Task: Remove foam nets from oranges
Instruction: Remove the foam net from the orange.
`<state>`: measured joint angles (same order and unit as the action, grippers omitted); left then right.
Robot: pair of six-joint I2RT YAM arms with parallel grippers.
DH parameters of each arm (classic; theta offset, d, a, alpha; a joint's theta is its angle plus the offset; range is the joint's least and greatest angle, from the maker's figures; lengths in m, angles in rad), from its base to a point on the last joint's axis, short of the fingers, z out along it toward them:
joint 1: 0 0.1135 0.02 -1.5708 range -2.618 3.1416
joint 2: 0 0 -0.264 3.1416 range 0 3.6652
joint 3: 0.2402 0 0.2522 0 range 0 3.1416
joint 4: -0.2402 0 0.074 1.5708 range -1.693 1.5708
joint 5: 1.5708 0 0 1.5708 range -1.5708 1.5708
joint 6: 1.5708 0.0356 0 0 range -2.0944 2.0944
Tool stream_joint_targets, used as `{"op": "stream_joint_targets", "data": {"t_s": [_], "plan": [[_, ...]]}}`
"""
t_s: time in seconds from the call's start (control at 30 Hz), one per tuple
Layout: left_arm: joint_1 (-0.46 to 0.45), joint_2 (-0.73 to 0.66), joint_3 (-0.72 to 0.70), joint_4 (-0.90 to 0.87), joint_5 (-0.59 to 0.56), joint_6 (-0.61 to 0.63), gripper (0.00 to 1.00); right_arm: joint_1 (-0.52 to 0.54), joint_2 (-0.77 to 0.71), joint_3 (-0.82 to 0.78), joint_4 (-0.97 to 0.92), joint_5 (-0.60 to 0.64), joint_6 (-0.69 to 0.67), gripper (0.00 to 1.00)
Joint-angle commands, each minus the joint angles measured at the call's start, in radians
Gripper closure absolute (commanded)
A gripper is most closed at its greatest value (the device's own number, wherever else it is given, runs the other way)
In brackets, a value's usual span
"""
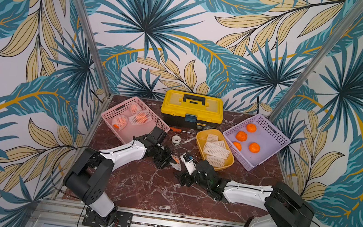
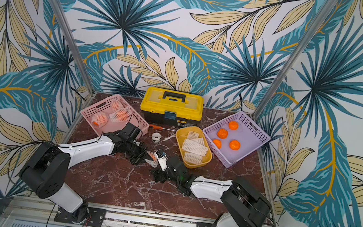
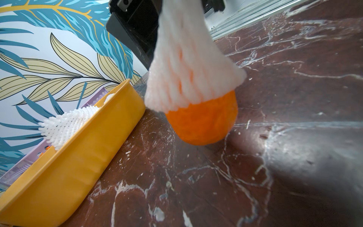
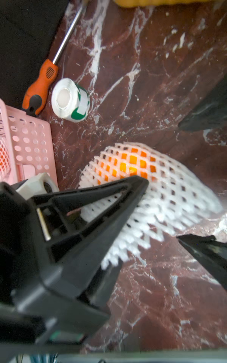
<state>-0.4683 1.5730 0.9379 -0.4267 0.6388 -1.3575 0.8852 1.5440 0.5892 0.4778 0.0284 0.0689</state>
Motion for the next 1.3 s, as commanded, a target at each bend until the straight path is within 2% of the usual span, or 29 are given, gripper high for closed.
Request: {"op": "stream_joint_targets", "data": {"t_s": [0.0,0.17,0.53,0.7,0.93,1.03,1.1,1.27], "plan": [[0.002,-0.04,0.009,-0.006,0.021,-0.002,0.89,0.002,0.058,0.048,0.02,0.109,-0.07,0.26],[-0.006,-0.051,-0.011,-0.006,0.028,-0.009,0.89,0.001,0.082,0.042,0.118,0.134,-0.08,0.37],[-0.021,-0.042,-0.022,0.008,0.037,-0.014,0.88,0.002,0.107,0.062,0.131,0.076,-0.054,0.6],[-0.02,-0.037,-0.019,0.017,0.039,-0.013,0.82,0.001,0.084,0.056,0.111,0.033,-0.035,0.72],[-0.005,-0.028,0.003,0.027,0.046,0.001,0.58,0.002,0.039,0.04,0.074,-0.003,0.009,0.83],[0.011,-0.033,0.024,0.01,0.046,0.027,0.43,0.002,0.015,0.03,0.059,0.004,0.026,0.84],[0.025,-0.035,0.047,-0.017,0.044,0.059,0.28,0.001,0.0,0.023,0.052,0.02,0.038,0.85],[0.07,-0.055,0.121,-0.082,0.044,0.156,0.05,-0.007,-0.059,0.004,0.017,0.044,0.076,0.87]]}}
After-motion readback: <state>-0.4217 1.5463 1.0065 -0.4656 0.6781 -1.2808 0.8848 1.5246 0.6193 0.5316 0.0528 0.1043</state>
